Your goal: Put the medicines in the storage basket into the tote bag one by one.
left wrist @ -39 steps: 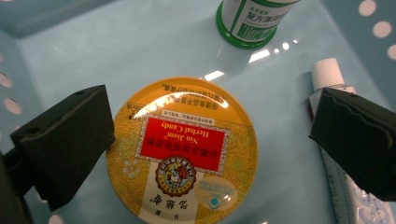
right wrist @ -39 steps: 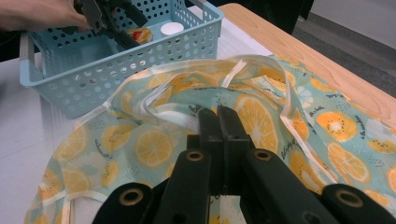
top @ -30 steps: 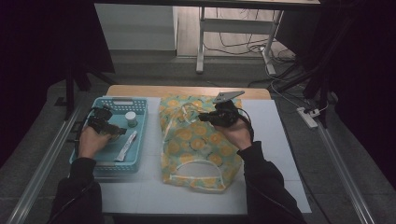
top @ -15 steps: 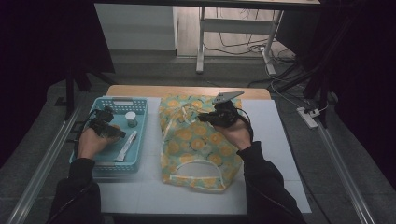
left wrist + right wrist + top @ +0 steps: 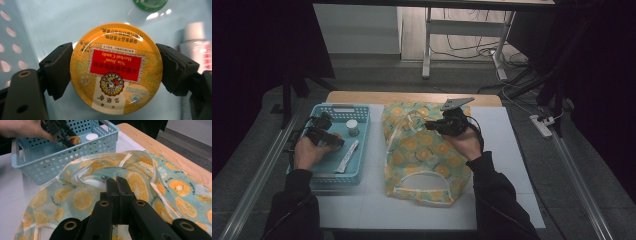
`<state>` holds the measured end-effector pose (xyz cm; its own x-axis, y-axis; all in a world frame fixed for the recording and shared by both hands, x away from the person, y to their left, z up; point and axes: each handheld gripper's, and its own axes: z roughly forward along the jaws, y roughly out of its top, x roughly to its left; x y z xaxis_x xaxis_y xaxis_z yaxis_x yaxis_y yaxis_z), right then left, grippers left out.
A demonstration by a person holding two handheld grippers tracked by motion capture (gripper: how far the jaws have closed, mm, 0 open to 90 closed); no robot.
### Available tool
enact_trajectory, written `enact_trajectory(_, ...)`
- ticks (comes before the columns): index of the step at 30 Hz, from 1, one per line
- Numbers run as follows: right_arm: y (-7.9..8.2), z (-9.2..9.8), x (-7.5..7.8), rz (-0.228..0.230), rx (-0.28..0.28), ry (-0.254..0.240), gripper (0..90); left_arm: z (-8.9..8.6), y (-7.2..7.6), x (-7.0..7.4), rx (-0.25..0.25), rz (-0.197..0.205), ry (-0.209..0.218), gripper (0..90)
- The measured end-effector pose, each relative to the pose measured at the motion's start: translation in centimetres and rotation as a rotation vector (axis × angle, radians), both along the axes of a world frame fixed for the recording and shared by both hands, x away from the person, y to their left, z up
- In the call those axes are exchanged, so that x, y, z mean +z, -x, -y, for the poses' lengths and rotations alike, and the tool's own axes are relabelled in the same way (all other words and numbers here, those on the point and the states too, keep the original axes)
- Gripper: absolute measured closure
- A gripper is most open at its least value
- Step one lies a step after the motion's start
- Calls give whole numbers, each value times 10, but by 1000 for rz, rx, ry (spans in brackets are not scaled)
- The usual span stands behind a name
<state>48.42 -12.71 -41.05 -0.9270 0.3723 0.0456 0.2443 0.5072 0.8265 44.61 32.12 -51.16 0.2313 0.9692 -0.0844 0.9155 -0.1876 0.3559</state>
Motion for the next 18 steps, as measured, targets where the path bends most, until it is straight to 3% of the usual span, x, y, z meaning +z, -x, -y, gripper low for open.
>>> enact_trajectory(14,-2,1,-1,-2,-15,-4,900,3,19,26,-71,91,78,201)
enact_trajectory(18,-2,2,-1,-1,-16,-9,900,9,24,31,-104,110,80,201)
